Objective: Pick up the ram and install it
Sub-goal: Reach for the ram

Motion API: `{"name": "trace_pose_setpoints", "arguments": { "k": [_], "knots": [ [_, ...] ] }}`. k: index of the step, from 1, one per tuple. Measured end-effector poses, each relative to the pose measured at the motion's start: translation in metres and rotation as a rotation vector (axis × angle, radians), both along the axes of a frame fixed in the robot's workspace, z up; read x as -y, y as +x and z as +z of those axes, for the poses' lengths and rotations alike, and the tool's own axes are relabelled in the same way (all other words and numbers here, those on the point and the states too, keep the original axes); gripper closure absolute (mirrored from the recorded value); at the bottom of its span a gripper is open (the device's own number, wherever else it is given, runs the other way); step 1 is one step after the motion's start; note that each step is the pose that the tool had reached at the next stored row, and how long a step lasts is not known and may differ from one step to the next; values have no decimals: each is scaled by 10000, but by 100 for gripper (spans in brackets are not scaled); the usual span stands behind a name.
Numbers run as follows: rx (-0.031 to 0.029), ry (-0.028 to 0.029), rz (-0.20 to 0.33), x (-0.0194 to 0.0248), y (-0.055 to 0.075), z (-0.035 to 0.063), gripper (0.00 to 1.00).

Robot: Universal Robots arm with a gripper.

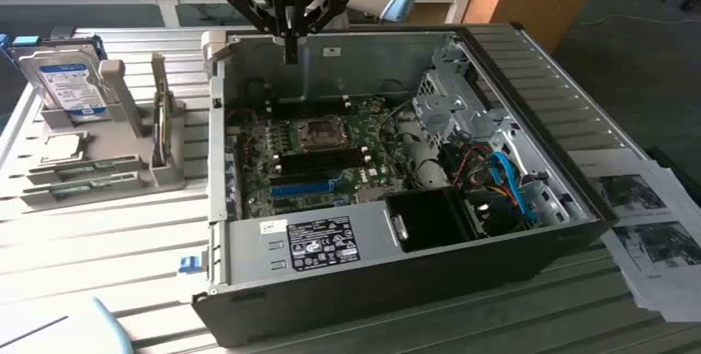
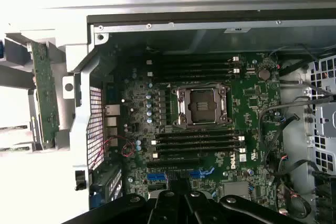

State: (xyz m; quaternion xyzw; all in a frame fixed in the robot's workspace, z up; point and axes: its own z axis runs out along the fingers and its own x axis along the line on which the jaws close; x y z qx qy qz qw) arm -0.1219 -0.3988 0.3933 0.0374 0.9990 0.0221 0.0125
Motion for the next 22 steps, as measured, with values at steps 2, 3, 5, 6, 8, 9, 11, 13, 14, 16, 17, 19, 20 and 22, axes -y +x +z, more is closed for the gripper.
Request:
{"name": "trace_pose_setpoints", "arguments": {
  "k": [2, 3, 5, 6, 8, 9, 11, 13, 14, 16, 17, 19, 20, 22],
  "knots": [
    [0, 1, 0, 0, 0, 0, 91],
    [0, 0, 0, 0, 0, 0, 91],
    [0, 1, 0, 0, 0, 0, 91],
    [0, 0, 0, 0, 0, 0, 91],
    [0, 0, 0, 0, 0, 0, 91],
    [0, 1, 1, 0, 0, 0, 91],
    [0, 0, 0, 0, 0, 0, 91],
    [2, 2, -2, 0, -7, -1, 91],
    [2, 2, -1, 0, -16, -1, 91],
    [1, 1, 0, 0, -36, 0, 91],
    [0, 1, -1, 0, -46, 0, 91],
    [0, 0, 0, 0, -65, 0, 91],
    [0, 0, 0, 0, -77, 0, 91],
    [1, 1, 0, 0, -102, 0, 91]
  ]
}}
